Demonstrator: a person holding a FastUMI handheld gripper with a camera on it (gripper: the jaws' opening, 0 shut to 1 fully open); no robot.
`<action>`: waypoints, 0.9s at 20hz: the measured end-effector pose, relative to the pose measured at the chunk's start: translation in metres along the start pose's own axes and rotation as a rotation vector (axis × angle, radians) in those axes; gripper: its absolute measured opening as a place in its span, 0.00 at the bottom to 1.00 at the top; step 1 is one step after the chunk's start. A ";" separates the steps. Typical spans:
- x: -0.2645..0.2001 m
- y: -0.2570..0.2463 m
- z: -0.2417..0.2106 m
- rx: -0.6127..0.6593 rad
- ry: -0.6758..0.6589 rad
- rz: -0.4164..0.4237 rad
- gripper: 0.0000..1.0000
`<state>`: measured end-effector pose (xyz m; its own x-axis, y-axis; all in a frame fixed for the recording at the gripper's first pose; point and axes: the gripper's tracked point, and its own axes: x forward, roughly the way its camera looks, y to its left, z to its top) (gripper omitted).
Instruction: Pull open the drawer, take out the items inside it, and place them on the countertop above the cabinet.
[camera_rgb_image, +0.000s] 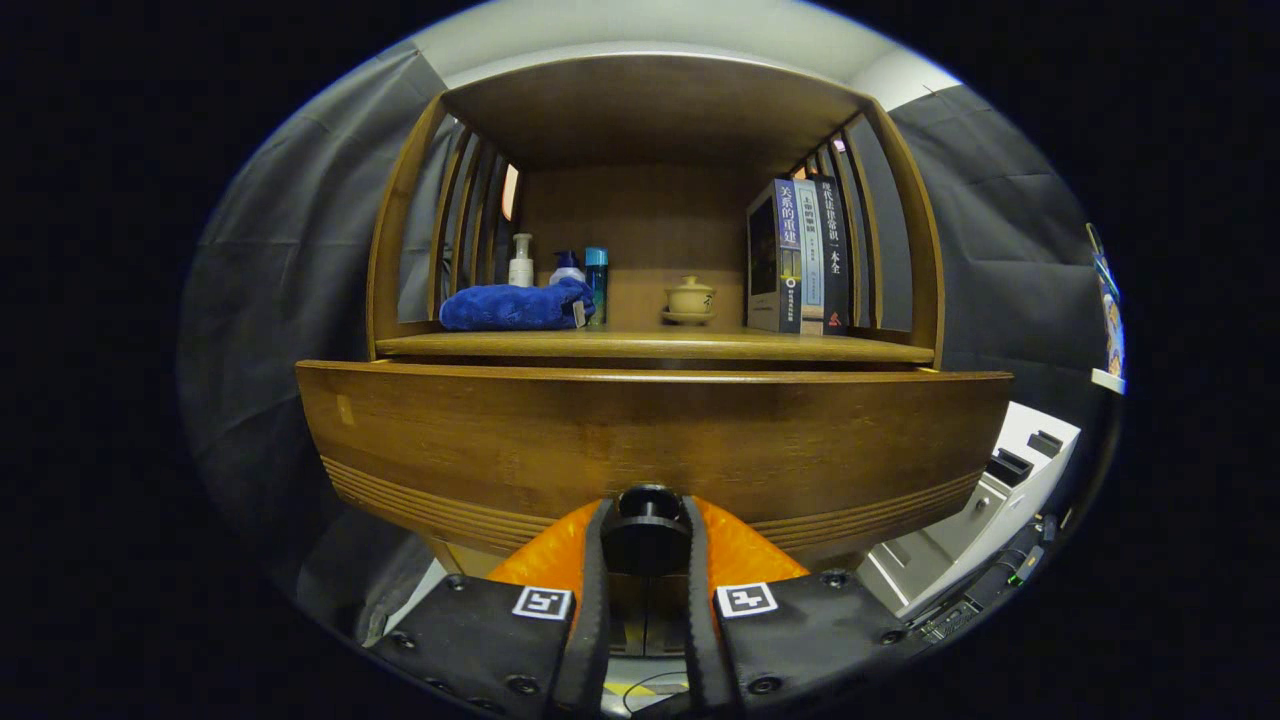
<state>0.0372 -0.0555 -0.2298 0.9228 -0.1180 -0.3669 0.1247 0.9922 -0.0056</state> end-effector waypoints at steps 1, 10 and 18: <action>-0.004 0.000 0.000 0.002 0.005 -0.003 0.39; -0.041 0.001 -0.006 0.002 0.044 -0.036 0.39; -0.067 0.001 -0.021 -0.006 0.094 -0.047 0.39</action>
<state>-0.0322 -0.0459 -0.2248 0.8776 -0.1607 -0.4517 0.1649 0.9858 -0.0305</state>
